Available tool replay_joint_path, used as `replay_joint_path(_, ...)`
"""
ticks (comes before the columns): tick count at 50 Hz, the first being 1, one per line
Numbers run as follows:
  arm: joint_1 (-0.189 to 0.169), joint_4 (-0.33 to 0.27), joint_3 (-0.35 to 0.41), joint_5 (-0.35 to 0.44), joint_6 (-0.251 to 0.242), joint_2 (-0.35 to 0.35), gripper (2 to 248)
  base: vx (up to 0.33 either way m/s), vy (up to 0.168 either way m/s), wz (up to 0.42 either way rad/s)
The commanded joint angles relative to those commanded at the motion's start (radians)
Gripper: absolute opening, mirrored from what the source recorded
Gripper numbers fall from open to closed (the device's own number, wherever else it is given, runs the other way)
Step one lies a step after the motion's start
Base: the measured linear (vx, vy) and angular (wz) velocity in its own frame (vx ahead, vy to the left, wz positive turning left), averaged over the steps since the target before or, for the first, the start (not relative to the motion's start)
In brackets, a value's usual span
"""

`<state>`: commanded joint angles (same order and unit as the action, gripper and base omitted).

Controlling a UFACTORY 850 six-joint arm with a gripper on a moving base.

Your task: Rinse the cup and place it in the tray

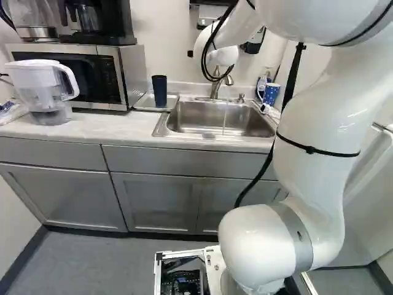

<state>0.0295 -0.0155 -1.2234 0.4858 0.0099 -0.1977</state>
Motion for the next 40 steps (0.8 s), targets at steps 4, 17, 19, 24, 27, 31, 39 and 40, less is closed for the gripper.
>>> replay_joint_path(4,-0.006,0.0,-0.021,0.001,0.0,-0.02,247,0.0,0.0,0.0)
replay_joint_path(17,-0.022,0.0,-0.09,0.004,0.0,-0.081,247,0.0,0.0,0.0)
replay_joint_path(19,-0.024,0.0,-0.096,0.004,0.0,-0.086,247,0.0,0.0,0.0)
replay_joint_path(24,-0.025,0.0,-0.1,0.004,0.0,-0.089,247,0.0,0.0,0.0)
replay_joint_path(27,-0.025,0.0,-0.1,0.004,0.0,-0.089,247,0.0,0.0,0.0)
replay_joint_path(31,-0.025,0.0,-0.1,0.003,0.0,-0.089,247,0.0,0.0,0.0)
replay_joint_path(39,-0.025,0.0,-0.1,-0.008,0.0,-0.089,247,0.0,0.0,0.0)
replay_joint_path(40,-0.025,0.0,-0.1,-0.01,0.0,-0.089,247,0.0,0.0,0.0)
